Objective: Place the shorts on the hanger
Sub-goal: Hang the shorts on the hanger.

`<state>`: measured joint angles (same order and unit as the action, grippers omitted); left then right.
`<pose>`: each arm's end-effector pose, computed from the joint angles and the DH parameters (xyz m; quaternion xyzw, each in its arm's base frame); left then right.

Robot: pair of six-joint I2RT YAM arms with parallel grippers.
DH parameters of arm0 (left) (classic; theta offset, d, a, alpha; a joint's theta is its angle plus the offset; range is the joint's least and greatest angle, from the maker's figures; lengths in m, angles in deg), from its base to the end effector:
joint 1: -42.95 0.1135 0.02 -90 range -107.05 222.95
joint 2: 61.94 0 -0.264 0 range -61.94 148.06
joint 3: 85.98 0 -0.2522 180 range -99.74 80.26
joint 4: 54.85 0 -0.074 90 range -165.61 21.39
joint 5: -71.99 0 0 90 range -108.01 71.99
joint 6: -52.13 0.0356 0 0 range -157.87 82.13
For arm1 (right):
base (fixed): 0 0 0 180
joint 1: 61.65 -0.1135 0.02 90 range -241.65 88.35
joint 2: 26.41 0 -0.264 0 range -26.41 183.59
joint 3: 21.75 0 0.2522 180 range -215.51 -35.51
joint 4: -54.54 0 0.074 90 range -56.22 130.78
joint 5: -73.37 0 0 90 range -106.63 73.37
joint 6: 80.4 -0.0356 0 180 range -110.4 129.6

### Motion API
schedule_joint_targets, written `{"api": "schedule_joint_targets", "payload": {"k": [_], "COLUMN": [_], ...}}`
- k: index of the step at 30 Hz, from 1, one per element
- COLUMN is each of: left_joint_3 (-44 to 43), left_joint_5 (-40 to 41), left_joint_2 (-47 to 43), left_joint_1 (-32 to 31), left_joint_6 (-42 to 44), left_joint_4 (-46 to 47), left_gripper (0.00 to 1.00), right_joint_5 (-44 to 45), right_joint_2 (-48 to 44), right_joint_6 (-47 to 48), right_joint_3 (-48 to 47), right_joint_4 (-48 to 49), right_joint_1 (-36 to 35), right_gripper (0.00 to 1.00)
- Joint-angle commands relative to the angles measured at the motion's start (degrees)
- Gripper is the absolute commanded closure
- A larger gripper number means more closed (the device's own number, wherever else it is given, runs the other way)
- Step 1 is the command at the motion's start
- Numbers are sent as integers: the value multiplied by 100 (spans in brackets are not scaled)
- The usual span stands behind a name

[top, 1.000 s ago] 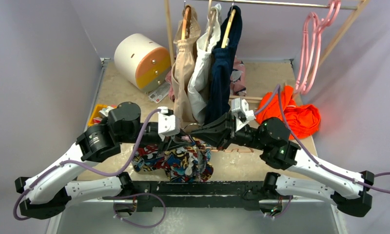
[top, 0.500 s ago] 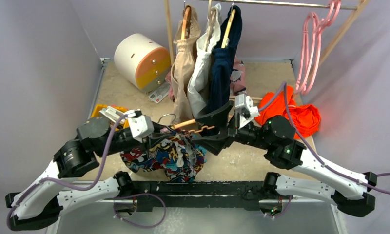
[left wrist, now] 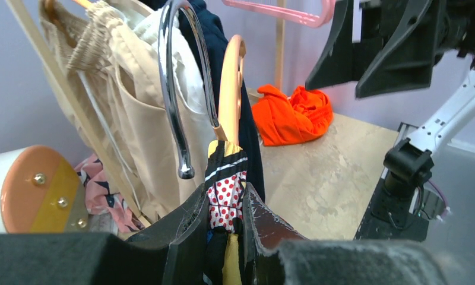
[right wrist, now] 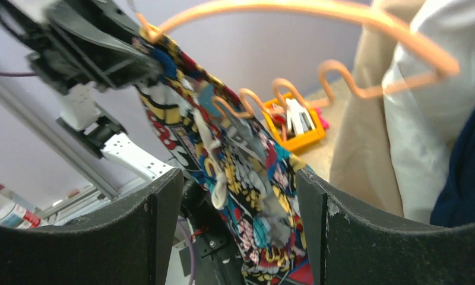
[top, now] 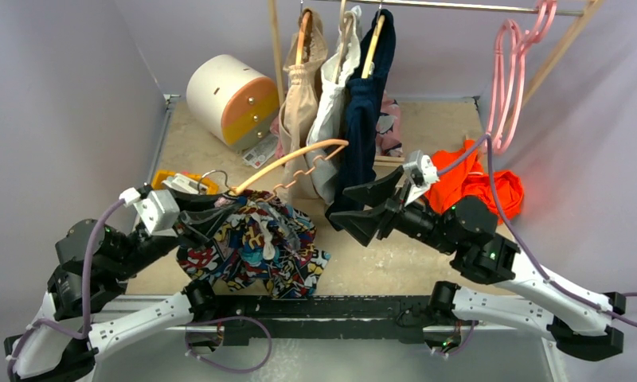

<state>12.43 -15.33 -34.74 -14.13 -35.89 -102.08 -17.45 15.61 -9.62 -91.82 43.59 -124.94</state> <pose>0.0235 -0.0333 0.4529 0.3107 0.5841 -0.3330 0.6718 0.0675 0.1353 0.4410 -0.2282 0.5485 0.5336 0.6019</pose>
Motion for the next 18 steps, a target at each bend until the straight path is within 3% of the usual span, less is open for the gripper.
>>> {"api": "schedule_joint_targets", "payload": {"k": [1, 11, 18], "left_joint_3": [-161, -314, -387], "left_joint_5": [398, 368, 404], "left_joint_2": [-149, -143, -105], "left_joint_1": [13, 13, 13], "left_joint_6": [-192, -201, -214], "left_joint_4": [1098, 1590, 1728], "left_gripper": [100, 100, 100], "right_joint_5": [765, 364, 184], "right_joint_2": [163, 1271, 1274], "right_joint_6": [-701, -1297, -1435], "right_joint_3": [397, 681, 831], "right_joint_4": [-7, 445, 381], "right_joint_1": [-25, -19, -17], "right_gripper": [29, 38, 38]}}
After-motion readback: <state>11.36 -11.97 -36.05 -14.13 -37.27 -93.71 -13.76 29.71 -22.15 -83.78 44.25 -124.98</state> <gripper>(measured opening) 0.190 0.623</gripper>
